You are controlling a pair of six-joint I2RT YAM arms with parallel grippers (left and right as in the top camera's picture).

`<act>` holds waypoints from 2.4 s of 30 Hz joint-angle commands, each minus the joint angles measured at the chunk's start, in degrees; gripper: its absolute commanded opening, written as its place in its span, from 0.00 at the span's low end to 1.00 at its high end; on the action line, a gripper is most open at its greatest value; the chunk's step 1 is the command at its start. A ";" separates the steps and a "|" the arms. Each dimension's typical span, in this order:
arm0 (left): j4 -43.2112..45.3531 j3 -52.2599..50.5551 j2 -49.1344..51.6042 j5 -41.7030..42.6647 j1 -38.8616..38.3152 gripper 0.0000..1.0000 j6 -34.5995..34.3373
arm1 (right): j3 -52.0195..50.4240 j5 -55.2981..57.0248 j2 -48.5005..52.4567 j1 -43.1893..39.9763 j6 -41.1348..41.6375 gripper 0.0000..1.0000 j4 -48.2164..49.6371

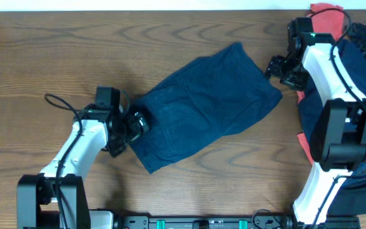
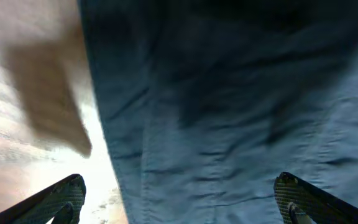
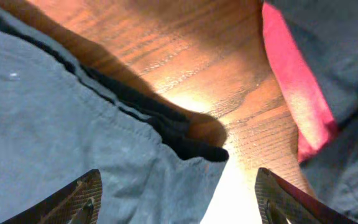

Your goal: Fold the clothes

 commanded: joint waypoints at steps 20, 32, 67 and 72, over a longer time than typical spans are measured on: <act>1.46 -0.48 -1.18 3.93 0.04 0.06 4.59 | -0.13 -20.04 -1.38 4.11 -31.61 0.05 1.22; -13.86 22.21 -1.42 3.82 2.05 0.06 11.89 | -0.28 -26.01 -0.94 18.05 -32.28 0.01 1.97; -18.47 36.37 -1.44 3.87 1.95 0.06 12.11 | 4.52 -16.50 10.14 38.75 -20.33 0.01 14.29; -18.49 36.37 -1.44 1.27 1.97 0.06 12.17 | 6.58 -13.00 2.82 32.13 -21.29 0.09 12.44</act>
